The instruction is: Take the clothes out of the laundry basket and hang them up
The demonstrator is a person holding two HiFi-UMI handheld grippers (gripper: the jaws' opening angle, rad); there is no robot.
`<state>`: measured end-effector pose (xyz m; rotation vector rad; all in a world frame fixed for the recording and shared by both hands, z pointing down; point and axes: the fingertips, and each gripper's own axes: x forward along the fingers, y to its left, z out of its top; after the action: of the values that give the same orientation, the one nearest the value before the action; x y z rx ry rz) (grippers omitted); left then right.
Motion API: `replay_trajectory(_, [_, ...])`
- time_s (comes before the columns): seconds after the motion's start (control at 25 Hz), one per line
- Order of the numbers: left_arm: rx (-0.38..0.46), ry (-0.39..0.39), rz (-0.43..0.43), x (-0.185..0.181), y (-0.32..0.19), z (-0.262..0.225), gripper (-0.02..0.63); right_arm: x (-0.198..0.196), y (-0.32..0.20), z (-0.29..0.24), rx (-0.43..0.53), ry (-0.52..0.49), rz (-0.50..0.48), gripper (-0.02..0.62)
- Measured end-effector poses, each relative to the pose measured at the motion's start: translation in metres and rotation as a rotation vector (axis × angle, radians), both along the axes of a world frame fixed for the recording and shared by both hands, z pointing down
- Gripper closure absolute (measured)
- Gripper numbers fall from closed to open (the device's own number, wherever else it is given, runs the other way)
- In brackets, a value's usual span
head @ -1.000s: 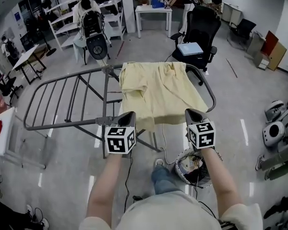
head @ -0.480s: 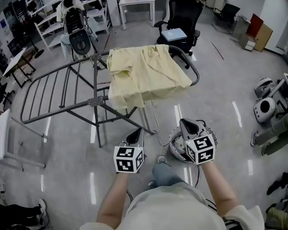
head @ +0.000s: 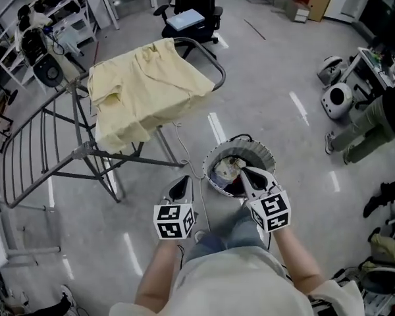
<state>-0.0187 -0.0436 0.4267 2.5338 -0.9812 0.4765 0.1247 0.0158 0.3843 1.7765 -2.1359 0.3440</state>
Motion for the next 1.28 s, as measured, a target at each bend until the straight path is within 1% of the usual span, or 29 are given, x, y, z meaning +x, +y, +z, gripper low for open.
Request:
replay_trajectory(0.2, [-0.078,-0.051,0.041,0.064,0.001,0.044,0.594,0.068,0.022,0.047,-0.101,0.007,0.060,0.594])
replay_trajectory(0.36, [-0.159,-0.101,0.078,0.118,0.006,0.092,0.594,0.117,0.030,0.094,-0.180,0.008,0.100,0.594])
replay_trajectory(0.52, [-0.237,-0.170,0.110,0.168,0.006,0.151,0.594,0.151,0.028,0.144,-0.258,-0.015,0.096,0.594])
replay_trajectory(0.72, [-0.317,-0.229,0.146,0.217,0.003,0.227,0.594,0.177,0.018,0.210,-0.337,-0.040,0.079,0.594])
replay_trajectory(0.88, [-0.367,-0.296,0.149,0.241,-0.003,0.294,0.594,0.190,0.007,0.263,-0.390,-0.072,0.070,0.594])
replay_trajectory(1.04, [-0.391,-0.352,0.147,0.257,-0.016,0.364,0.592,0.197,-0.009,0.323,-0.440,-0.130,0.062,0.594])
replay_trajectory(1.16, [-0.409,-0.364,0.129,0.271,-0.031,0.415,0.592,0.205,-0.026,0.370,-0.470,-0.175,0.074,0.594])
replay_trajectory(1.24, [-0.436,-0.372,0.110,0.274,-0.038,0.451,0.590,0.209,-0.035,0.401,-0.496,-0.208,0.094,0.594])
replay_trajectory(1.28, [-0.450,-0.379,0.102,0.275,-0.040,0.470,0.563,0.210,-0.038,0.416,-0.511,-0.226,0.104,0.594])
